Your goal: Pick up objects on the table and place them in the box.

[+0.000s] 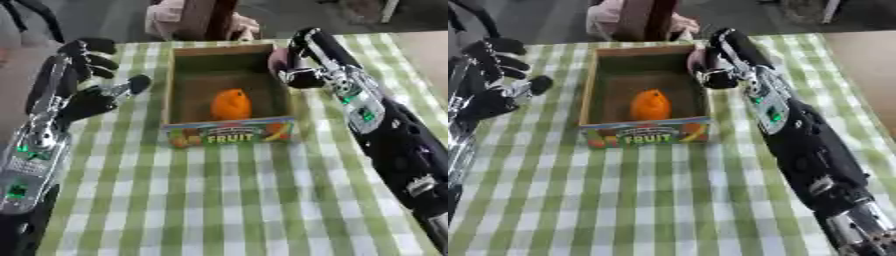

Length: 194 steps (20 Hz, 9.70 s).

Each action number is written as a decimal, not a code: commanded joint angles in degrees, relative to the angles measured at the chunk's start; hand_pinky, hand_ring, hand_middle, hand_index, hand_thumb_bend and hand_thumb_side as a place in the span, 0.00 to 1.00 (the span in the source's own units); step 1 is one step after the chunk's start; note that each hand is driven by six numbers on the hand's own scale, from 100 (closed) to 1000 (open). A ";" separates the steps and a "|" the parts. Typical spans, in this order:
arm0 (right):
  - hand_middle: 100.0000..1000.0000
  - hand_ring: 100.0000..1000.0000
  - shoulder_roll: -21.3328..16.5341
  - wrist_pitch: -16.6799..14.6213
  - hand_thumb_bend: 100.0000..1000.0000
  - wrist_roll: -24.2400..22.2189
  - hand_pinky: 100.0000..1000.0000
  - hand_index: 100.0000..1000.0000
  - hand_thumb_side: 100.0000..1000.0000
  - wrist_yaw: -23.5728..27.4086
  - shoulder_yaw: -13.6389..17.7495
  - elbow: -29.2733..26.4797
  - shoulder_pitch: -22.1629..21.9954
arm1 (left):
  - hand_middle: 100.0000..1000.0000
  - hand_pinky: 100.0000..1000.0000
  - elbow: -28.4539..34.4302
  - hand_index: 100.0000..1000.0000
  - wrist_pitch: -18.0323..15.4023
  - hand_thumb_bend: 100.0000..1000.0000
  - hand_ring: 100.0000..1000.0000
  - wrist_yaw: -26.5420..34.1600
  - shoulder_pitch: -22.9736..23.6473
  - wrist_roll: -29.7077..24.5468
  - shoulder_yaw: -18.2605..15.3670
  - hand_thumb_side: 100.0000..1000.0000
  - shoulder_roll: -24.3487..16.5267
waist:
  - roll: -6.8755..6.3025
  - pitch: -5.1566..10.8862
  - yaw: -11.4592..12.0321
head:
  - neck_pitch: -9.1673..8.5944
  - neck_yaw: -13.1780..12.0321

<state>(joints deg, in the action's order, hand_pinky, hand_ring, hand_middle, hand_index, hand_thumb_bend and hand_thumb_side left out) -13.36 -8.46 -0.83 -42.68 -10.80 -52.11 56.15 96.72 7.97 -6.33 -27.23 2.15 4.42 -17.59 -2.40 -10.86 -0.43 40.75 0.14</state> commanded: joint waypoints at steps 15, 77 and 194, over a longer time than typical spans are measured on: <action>0.52 0.61 0.96 -4.82 0.13 -3.14 0.62 0.33 0.00 -4.61 -4.37 -8.19 3.08 | 0.62 0.59 0.94 0.69 -0.19 0.84 0.58 0.25 -1.04 -0.30 0.03 0.26 -0.30 | 0.28 1.08 0.33 | -0.12 0.54; 0.56 0.63 -5.79 3.42 0.41 1.86 0.62 0.74 0.10 -9.26 7.83 4.05 -1.35 | 0.62 0.59 0.60 0.69 -0.06 0.83 0.58 0.22 -0.16 0.29 -0.60 0.27 -0.94 | 0.28 1.26 -1.12 | 0.20 -1.39; 0.52 0.60 11.41 -1.27 0.32 -1.22 0.61 0.66 0.00 -18.36 2.04 2.96 3.46 | 0.62 0.59 0.97 0.69 -0.09 0.83 0.59 0.88 -1.47 -0.90 0.58 0.27 0.54 | -1.17 1.15 1.04 | 0.05 2.24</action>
<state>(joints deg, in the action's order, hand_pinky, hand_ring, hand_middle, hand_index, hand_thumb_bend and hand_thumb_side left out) -1.29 -10.03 -2.34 -60.83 -9.16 -48.51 58.64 96.71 7.89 -5.73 -28.14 1.28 5.15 -16.57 -3.61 -10.62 0.62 41.01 2.42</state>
